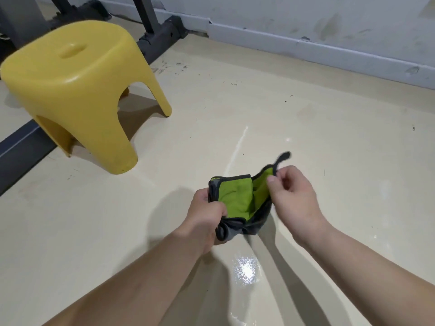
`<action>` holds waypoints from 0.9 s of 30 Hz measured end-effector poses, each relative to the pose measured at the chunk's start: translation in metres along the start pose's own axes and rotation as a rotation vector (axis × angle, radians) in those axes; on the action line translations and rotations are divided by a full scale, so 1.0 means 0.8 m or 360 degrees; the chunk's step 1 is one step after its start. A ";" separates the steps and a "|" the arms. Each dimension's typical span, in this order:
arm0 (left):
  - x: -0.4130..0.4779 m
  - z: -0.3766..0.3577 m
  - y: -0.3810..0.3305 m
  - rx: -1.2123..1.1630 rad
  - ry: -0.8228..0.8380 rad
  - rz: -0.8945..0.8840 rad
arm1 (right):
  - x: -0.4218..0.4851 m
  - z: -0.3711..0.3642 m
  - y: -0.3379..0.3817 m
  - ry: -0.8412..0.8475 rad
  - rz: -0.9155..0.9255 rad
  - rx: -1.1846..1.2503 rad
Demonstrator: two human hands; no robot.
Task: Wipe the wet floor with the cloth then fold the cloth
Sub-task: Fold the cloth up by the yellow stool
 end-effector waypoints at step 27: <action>0.007 0.032 -0.124 0.0473 -0.0016 -0.0289 | 0.037 -0.105 0.132 0.0715 -0.0157 -0.0248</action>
Point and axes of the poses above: each hand's wrist, its own x-axis towards the middle knuckle, its own z-axis out of the back of the hand, y = z × x, the point moved 8 cm from there along x, towards the middle knuckle, and after that the axes turned 2 degrees about -y, right-handed, at the moved point
